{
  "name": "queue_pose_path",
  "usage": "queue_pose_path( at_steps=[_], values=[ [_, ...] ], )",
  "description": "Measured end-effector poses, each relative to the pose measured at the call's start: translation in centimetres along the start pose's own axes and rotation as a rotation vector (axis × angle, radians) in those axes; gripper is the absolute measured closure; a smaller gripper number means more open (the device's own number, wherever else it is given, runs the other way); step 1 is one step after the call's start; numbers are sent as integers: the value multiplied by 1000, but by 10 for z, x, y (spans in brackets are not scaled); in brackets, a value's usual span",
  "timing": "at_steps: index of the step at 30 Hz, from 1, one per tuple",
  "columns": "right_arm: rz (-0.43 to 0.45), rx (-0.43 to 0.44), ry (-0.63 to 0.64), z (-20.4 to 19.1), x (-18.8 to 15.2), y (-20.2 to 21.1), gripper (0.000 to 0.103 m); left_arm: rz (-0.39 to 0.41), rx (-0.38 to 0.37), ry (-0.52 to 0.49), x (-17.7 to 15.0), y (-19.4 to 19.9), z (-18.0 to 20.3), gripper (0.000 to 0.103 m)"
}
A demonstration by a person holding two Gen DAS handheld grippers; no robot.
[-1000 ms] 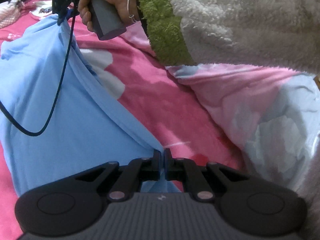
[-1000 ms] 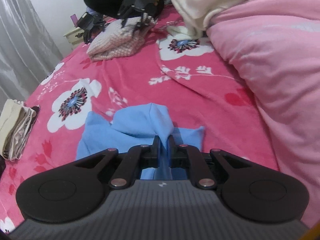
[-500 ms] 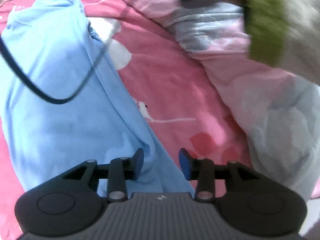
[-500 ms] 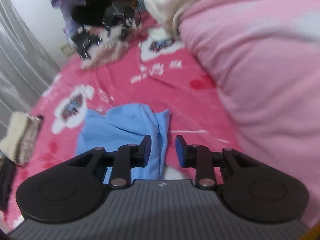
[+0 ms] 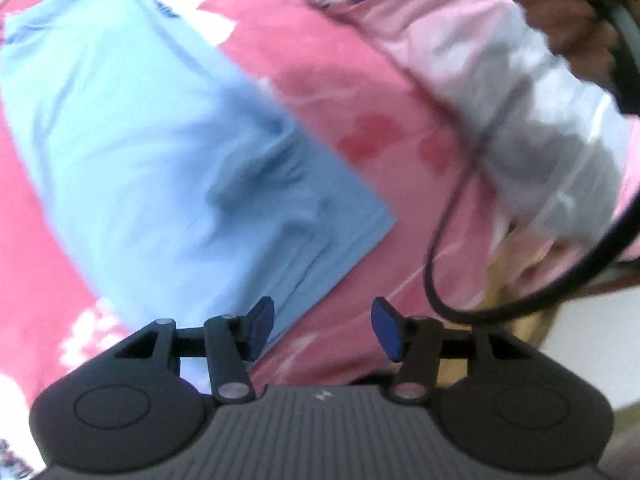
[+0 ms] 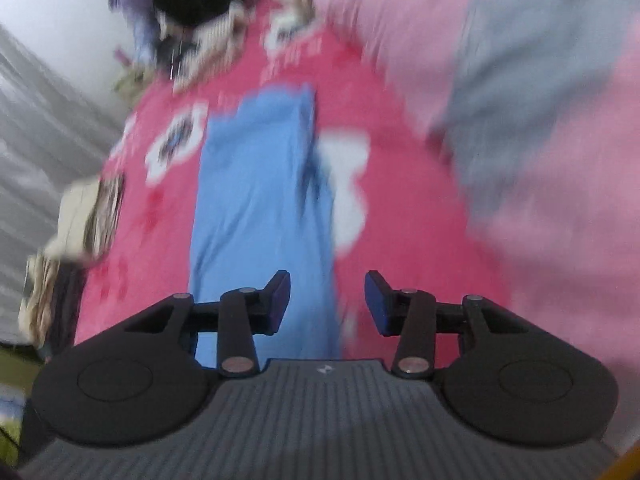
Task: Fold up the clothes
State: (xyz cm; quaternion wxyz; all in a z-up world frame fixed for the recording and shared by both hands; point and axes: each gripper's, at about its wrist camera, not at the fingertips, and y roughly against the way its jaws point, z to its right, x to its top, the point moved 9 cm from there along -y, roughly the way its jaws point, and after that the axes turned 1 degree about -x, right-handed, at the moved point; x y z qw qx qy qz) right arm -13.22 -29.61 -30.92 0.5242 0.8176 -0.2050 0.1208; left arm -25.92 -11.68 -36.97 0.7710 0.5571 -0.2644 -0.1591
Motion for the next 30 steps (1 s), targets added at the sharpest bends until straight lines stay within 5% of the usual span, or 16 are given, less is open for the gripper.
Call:
queue_pose_path(
  at_steps=[3, 8, 13, 14, 16, 22, 30],
  values=[
    [-60, -17, 204, -41, -51, -20, 63, -5, 90, -78, -20, -1, -17, 55],
    [-83, -82, 717, -96, -105, -55, 63, 29, 168, -236, -28, -13, -21, 58],
    [-83, -108, 896, -103, -105, -90, 63, 33, 226, -333, -29, -38, -16, 60],
    [-99, -110, 900, -101, -105, -98, 65, 35, 235, -340, -29, -41, -16, 66],
    [-128, -122, 864, -93, -105, -104, 97, 52, 250, -354, -30, -42, -18, 74],
    [-39, -108, 579, -65, -90, -47, 99, 66, 230, -342, -38, -27, -28, 79],
    [-86, -71, 120, 19, -108, -18, 94, 67, 256, -388, -48, -18, -23, 78]
  ],
)
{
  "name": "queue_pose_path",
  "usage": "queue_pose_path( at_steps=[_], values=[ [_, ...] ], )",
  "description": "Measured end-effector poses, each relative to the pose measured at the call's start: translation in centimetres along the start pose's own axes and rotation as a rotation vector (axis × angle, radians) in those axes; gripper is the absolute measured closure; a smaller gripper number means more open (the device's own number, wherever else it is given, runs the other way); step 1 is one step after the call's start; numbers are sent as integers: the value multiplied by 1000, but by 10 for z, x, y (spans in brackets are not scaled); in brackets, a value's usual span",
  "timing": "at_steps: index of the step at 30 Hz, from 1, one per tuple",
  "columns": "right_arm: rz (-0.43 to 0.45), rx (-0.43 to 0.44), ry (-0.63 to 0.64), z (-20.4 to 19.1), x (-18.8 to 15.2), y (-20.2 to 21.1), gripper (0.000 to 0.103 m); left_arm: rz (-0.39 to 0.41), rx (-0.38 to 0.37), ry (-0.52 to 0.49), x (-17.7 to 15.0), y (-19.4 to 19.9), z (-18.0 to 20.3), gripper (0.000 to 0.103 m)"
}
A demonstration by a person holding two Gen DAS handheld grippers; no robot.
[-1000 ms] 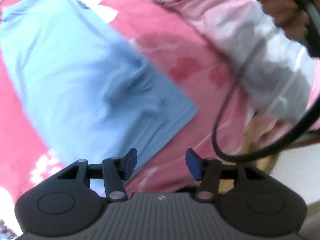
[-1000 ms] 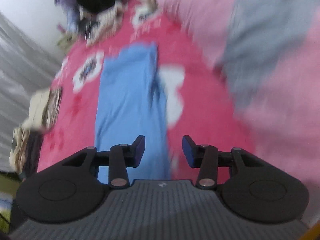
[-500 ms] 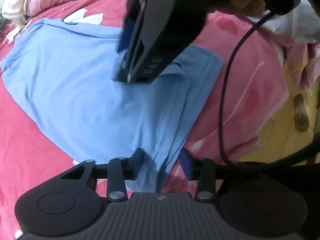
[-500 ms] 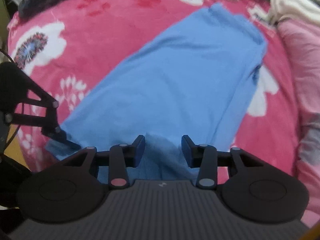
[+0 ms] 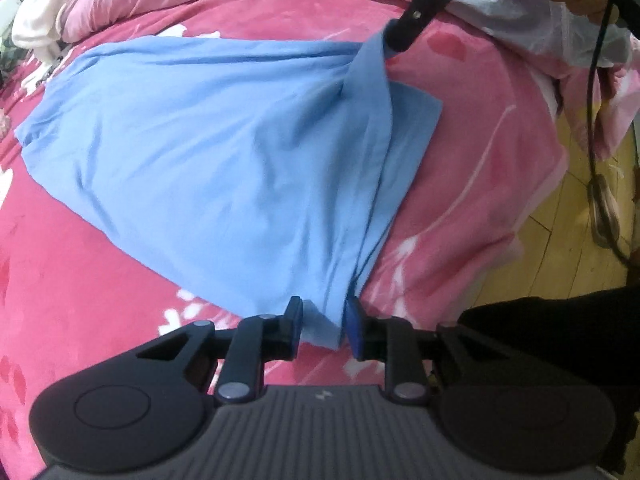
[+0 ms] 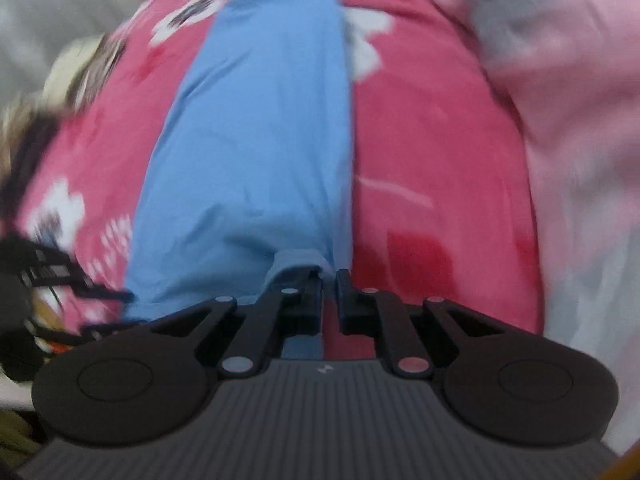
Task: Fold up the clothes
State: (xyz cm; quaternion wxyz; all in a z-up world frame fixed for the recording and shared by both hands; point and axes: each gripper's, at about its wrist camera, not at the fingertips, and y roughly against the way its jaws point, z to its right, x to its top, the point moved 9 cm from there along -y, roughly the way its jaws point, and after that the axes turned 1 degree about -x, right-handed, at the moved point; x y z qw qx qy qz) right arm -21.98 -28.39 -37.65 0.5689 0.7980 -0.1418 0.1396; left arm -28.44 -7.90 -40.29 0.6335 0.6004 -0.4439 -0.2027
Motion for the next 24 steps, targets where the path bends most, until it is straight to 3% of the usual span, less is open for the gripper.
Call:
queue_pose_path(
  at_steps=[2, 3, 6, 10, 15, 16, 18, 19, 20, 24],
  values=[
    [32, 52, -150, 13, 1, 6, 88, 13, 9, -10, 3, 3, -2, 78],
    [53, 75, -223, 19, 2, 9, 76, 22, 13, -18, 6, 4, -2, 77],
    [107, 147, -429, 37, 7, 13, 54, 41, 28, -54, 19, 0, 2, 71],
    [108, 205, -601, 51, 12, -1, 50, 90, 47, -129, 45, -14, 15, 69],
    [-23, 157, -553, 52, 5, -32, 50, 158, 42, -211, 75, -28, 32, 62],
    [-58, 157, -540, 50, 3, -38, 51, 164, 46, -231, 80, -34, 36, 60],
    [-82, 151, -509, 43, 2, -41, 66, 169, 60, -275, 87, -47, 43, 61],
    [-94, 148, -493, 40, 2, -42, 90, 172, 74, -299, 88, -52, 46, 62],
    [-101, 146, -483, 37, 2, -42, 98, 182, 85, -325, 89, -55, 48, 63],
    [-42, 187, -528, 28, 12, -23, 100, 199, 82, -338, 89, -58, 49, 78]
  ],
)
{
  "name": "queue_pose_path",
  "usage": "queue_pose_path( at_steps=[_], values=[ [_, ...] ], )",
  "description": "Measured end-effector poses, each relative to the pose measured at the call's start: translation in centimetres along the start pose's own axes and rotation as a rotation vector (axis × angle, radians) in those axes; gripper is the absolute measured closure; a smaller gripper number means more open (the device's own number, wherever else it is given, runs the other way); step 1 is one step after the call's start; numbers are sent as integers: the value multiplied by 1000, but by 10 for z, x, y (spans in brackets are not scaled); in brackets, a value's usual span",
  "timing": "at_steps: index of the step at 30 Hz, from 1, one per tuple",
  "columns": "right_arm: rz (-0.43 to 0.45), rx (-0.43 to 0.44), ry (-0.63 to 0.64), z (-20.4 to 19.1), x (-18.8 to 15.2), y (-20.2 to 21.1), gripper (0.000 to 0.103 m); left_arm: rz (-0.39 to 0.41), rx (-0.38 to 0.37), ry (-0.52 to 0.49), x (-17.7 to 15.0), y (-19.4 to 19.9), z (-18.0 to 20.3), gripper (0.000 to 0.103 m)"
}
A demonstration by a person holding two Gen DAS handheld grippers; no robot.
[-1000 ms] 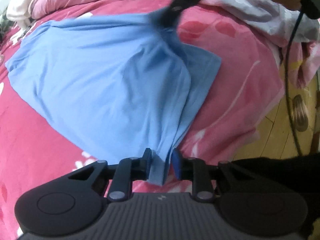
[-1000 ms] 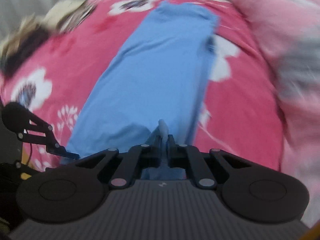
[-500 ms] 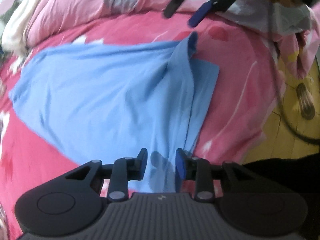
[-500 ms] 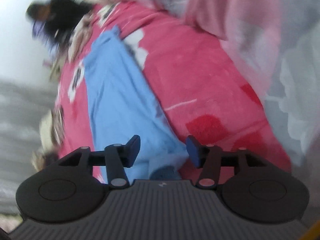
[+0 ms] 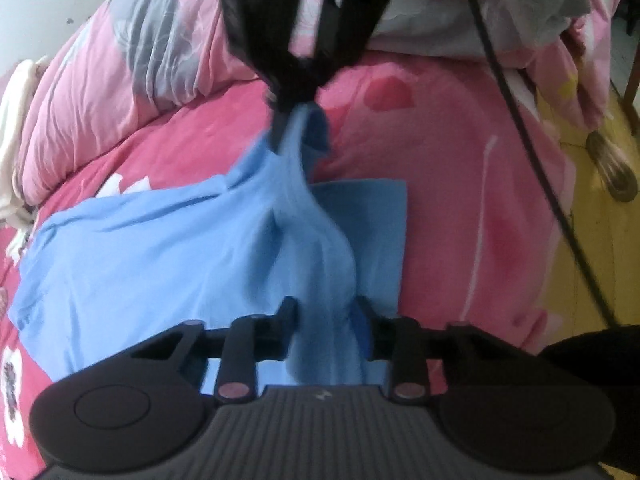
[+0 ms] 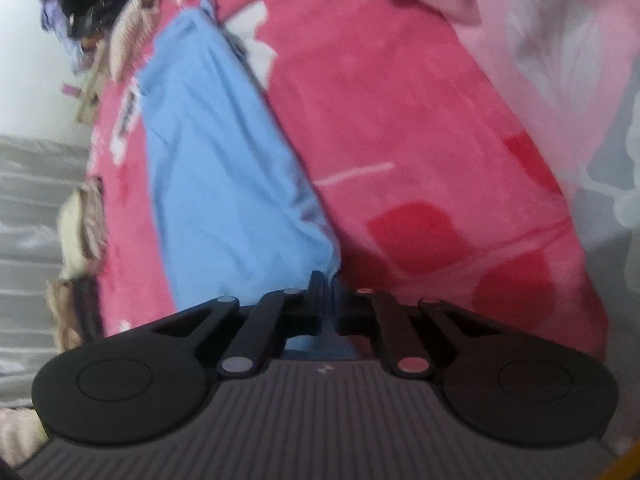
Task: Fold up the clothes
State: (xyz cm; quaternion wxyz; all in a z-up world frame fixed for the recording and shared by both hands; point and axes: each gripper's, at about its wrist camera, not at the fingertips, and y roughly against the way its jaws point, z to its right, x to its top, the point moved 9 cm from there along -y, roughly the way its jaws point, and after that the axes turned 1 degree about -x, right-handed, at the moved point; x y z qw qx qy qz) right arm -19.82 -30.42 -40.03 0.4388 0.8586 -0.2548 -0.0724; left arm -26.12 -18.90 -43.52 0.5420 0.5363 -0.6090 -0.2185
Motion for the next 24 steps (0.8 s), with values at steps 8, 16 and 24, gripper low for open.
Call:
queue_pose_path(
  at_steps=[8, 16, 24],
  values=[
    [13, 103, -153, -15, -1, 11, 100, -19, -30, 131, -4, 13, -15, 76],
    [-15, 133, -188, -24, -6, 11, 100, -15, -92, 206, -18, 37, -24, 102],
    [-99, 65, -150, 4, -20, 4, 101, -83, -237, 190, -42, 60, -20, 102]
  ],
)
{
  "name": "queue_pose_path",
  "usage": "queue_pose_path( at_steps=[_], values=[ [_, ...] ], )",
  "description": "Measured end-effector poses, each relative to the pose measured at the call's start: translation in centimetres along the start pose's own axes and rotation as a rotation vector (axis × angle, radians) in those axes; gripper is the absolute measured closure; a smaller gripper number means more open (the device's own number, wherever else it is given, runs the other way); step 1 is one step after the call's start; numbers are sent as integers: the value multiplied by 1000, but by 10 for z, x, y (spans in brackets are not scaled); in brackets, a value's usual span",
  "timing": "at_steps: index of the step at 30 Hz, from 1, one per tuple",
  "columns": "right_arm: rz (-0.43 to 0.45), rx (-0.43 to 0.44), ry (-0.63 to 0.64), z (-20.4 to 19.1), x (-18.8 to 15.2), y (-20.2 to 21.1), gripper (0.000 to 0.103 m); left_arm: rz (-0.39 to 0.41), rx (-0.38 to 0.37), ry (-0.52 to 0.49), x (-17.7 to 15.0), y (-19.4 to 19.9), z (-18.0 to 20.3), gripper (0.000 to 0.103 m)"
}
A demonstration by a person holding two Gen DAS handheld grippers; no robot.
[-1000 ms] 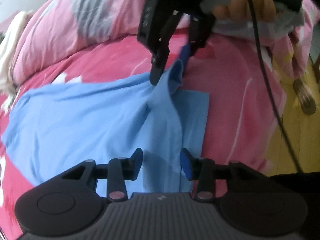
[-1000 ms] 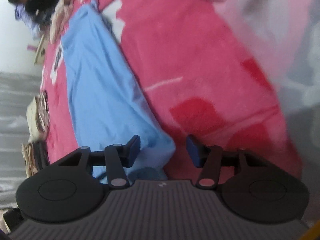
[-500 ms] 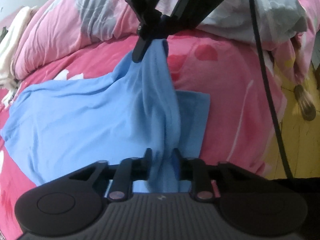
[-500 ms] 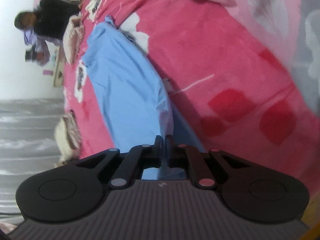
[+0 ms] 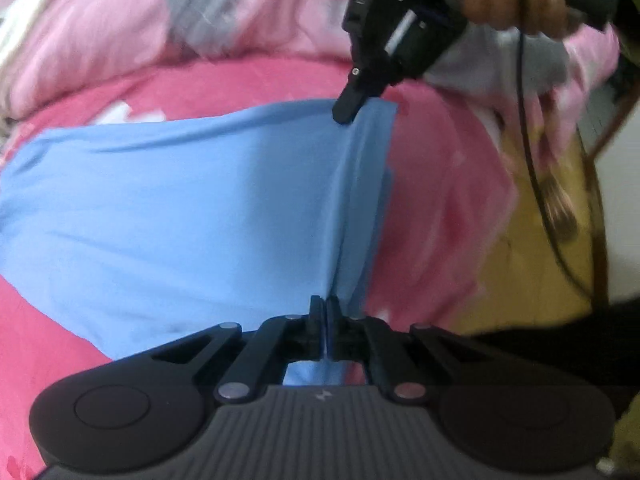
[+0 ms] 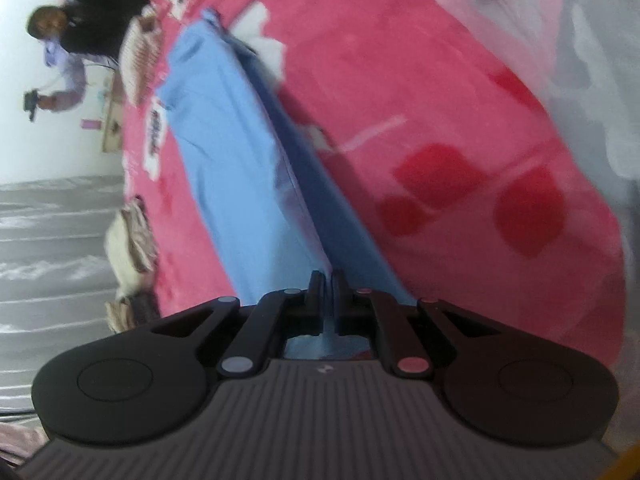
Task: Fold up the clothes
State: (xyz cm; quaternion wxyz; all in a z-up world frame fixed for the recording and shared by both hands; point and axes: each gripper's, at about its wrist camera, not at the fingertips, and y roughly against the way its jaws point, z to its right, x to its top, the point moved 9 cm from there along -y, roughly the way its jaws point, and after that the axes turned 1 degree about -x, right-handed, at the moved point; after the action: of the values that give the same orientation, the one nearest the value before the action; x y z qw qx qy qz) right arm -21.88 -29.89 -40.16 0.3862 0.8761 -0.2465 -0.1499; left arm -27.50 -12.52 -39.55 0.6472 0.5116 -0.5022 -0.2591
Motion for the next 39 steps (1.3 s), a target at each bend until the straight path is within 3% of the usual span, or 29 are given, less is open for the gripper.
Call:
queue_pose_path(
  at_steps=[3, 4, 6, 9, 13, 17, 20, 23, 27, 32, 37, 39],
  values=[
    [-36, -72, 29, 18, -3, -16, 101, -76, -56, 43, -12, -12, 6, 95],
    [-45, -97, 47, 23, -4, -21, 101, -82, -95, 30, -15, -9, 7, 86],
    [-51, -119, 62, 27, -3, -27, 101, -75, -137, 139, -20, 4, -2, 78],
    [-51, -128, 91, 24, -2, -26, 101, -93, -138, 349, -42, 18, -27, 77],
    [-58, -141, 116, 21, -2, -26, 101, -156, -128, 659, -70, 9, -60, 77],
    [-63, -152, 110, 21, -2, -28, 100, -133, -138, 801, -68, 3, -74, 80],
    [-69, -162, 113, 21, 0, -29, 100, -124, -121, 806, -60, 5, -73, 80],
    [-74, -172, 117, 20, 0, -29, 100, -147, -10, 740, -59, 12, -70, 80],
    [-78, -177, 107, 21, 1, -32, 100, -124, 33, 603, -52, 19, -56, 80],
    [-79, -180, 94, 20, -1, -34, 100, -181, 66, 439, -55, -8, -37, 80],
    [-80, -184, 104, 19, -2, -34, 100, -167, 73, 445, -50, -12, -39, 78],
    [-77, -181, 98, 20, -2, -35, 100, -163, 81, 444, -50, -16, -40, 84]
  ],
)
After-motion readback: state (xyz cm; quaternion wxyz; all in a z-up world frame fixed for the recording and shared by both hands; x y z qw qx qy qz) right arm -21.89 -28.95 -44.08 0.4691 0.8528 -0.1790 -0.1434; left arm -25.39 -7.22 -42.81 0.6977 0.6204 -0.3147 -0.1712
